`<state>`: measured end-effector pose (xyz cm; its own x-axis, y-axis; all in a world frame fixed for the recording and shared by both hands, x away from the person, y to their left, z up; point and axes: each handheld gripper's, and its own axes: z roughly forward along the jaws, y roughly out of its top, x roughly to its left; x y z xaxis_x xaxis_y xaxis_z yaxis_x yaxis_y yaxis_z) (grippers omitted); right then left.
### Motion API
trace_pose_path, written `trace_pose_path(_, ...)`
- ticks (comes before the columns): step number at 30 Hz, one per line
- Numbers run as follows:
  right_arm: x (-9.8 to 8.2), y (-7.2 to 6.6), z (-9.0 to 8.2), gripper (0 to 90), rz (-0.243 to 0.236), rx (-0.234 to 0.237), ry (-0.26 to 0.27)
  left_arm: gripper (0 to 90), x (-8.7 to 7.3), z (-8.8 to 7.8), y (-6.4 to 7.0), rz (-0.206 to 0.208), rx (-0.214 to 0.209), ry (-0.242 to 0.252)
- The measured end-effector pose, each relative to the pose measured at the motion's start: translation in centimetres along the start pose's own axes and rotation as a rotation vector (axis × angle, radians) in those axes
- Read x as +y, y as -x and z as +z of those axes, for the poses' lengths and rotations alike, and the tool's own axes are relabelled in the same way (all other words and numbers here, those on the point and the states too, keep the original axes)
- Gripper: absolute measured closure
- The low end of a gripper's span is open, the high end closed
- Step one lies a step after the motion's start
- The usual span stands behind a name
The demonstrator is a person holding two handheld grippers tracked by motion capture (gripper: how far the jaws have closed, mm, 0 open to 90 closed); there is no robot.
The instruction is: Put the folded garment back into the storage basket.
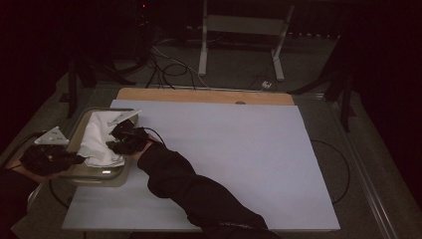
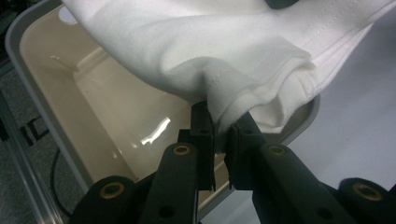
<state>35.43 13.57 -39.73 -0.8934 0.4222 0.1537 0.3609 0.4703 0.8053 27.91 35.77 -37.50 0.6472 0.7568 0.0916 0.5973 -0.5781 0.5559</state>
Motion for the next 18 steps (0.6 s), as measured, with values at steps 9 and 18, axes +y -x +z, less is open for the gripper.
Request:
trace_pose_path(9,0.1,-0.7,1.0,72.3,0.014,-0.036,0.006,82.7,-0.6,0.3,-0.9,-0.032,0.015,0.002)
trace_pose_path(18,0.2,-1.3,2.1,72.3,0.031,-0.075,0.008,82.7,-0.9,0.5,-1.5,-0.054,0.032,-0.007)
